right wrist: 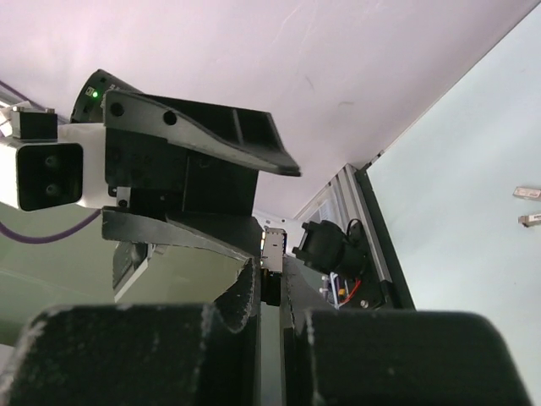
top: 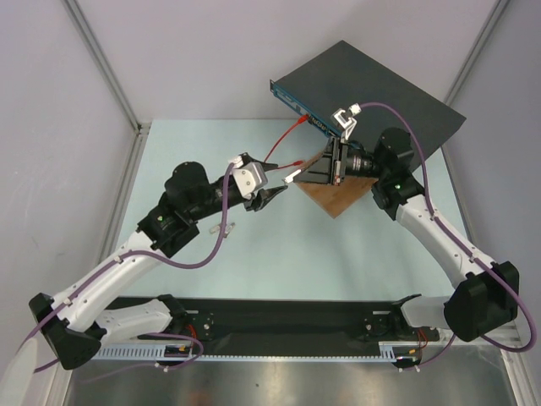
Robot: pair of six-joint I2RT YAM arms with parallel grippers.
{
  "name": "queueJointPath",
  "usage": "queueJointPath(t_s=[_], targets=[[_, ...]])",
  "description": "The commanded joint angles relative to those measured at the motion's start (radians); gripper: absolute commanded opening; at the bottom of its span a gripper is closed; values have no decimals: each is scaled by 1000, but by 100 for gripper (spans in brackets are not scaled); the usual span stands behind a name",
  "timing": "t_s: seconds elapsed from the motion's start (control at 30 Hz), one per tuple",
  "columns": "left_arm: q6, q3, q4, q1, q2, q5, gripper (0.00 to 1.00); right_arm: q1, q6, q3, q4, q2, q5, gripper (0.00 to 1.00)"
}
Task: Insert the plug into the switch port
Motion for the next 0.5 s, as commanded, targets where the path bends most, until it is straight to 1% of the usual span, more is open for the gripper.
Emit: queueJointPath(t_s=[0.0, 0.1, 0.23, 0.47], targets=[[3, -1, 96, 4, -26, 55, 54, 4, 35, -5, 73, -25, -9, 0], [14, -6, 90, -2, -26, 60, 46, 7, 45, -11, 87, -25, -9, 0], [23, -15, 90, -11, -25, 52, 45, 7, 42, -10, 90, -26, -7, 0], [35, -23, 96, -16, -16, 35, 48, 7, 47, -11, 90, -22, 0, 0]])
